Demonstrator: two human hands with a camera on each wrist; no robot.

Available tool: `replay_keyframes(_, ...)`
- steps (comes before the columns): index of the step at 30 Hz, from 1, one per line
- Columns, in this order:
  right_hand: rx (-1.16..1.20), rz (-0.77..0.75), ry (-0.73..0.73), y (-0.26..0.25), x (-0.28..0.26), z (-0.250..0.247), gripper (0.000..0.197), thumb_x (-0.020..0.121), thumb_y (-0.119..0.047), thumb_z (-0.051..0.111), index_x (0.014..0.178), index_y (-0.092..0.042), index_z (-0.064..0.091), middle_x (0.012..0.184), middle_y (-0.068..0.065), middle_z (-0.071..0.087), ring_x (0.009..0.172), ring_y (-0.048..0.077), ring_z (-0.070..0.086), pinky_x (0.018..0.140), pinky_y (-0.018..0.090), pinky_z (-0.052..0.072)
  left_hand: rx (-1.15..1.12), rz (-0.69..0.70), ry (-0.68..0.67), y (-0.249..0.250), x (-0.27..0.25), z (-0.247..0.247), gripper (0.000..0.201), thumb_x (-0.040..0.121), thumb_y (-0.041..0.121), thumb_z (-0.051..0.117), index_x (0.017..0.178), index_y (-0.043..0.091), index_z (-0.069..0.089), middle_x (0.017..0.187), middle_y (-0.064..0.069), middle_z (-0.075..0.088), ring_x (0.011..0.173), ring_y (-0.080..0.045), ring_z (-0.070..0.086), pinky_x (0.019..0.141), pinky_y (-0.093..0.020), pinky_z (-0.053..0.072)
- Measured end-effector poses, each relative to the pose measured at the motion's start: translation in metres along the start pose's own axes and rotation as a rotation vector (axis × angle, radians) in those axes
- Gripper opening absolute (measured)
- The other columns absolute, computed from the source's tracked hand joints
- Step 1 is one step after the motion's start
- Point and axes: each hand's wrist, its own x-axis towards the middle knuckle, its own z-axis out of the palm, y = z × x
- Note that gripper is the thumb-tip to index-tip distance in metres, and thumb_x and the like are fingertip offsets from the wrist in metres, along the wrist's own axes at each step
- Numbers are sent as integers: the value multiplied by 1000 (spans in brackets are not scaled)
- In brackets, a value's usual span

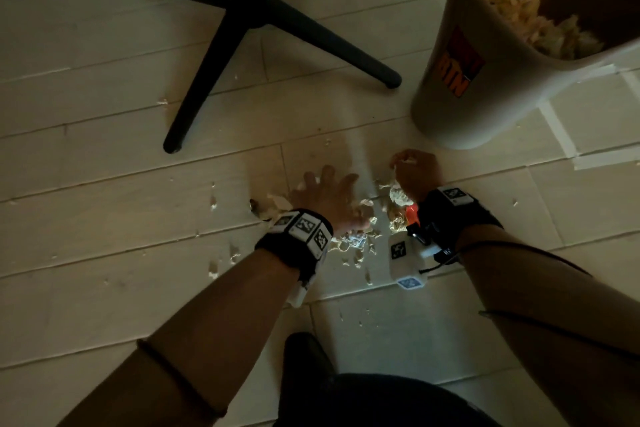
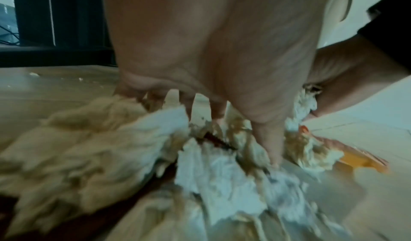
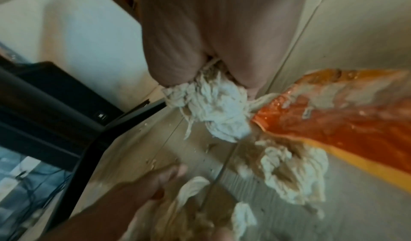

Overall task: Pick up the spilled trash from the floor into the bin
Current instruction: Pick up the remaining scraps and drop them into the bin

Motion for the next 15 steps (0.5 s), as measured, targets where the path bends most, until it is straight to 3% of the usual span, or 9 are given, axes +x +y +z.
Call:
replay_keyframes(2, 25, 4, -18, 2, -1, -10, 35, 75, 7, 47, 57, -18, 63, 61, -2, 60, 57, 10, 52, 51, 20, 40, 46, 58, 110, 5, -4, 10, 62, 84, 57, 58, 139, 38, 36, 139, -3, 33, 126, -33, 35, 92, -51, 46)
replay_keyframes(4, 87, 30, -4, 8, -3, -14, 38, 75, 7, 45, 55, -21, 63, 58, -1, 61, 51, 10, 55, 53, 22, 42, 58, 110, 192, 7, -7, 14, 42, 90, 45, 55, 130, 32, 48, 130, -4, 42, 117, -30, 41, 83, -43, 49)
replay_keyframes(7, 287, 76, 7, 15, -7, -16, 37, 87, 9, 43, 64, -12, 62, 52, 1, 59, 36, 2, 49, 43, 15, 40, -62, 116, 154, 0, -4, 11, 19, 90, 25, 57, 109, 26, 62, 118, -2, 52, 113, -27, 46, 85, -40, 49)
replay_keyframes(9, 407, 108, -4, 18, -10, -16, 35, 95, 5, 43, 71, -11, 62, 55, 0, 61, 42, 5, 51, 41, 12, 39, -181, 91, 135, -5, 2, 3, 16, 87, 12, 56, 91, 26, 64, 110, -2, 55, 106, -27, 53, 87, -39, 49)
replay_keyframes(11, 422, 144, -32, 20, -13, -13, 32, 97, -1, 44, 78, -15, 65, 68, 3, 63, 57, 11, 55, 47, 13, 44, -308, 71, 184, -5, 8, -7, 14, 89, 14, 54, 84, 25, 61, 101, -2, 55, 95, -26, 59, 82, -36, 49)
replay_keyframes(13, 491, 190, -67, 20, -17, -8, 25, 97, -6, 50, 83, -17, 68, 75, 5, 65, 66, 16, 58, 56, 20, 49, -435, 77, 286, 3, 9, -20, 11, 88, 17, 53, 87, 21, 62, 99, -3, 56, 90, -24, 58, 79, -31, 47)
replay_keyframes(15, 556, 234, -188, 14, -23, -4, 13, 97, -18, 57, 93, -18, 69, 78, 5, 66, 61, 15, 60, 52, 24, 47, -554, 104, 395, 17, 9, -32, 10, 86, 16, 55, 88, 21, 63, 100, -4, 59, 91, -22, 56, 78, -29, 44)
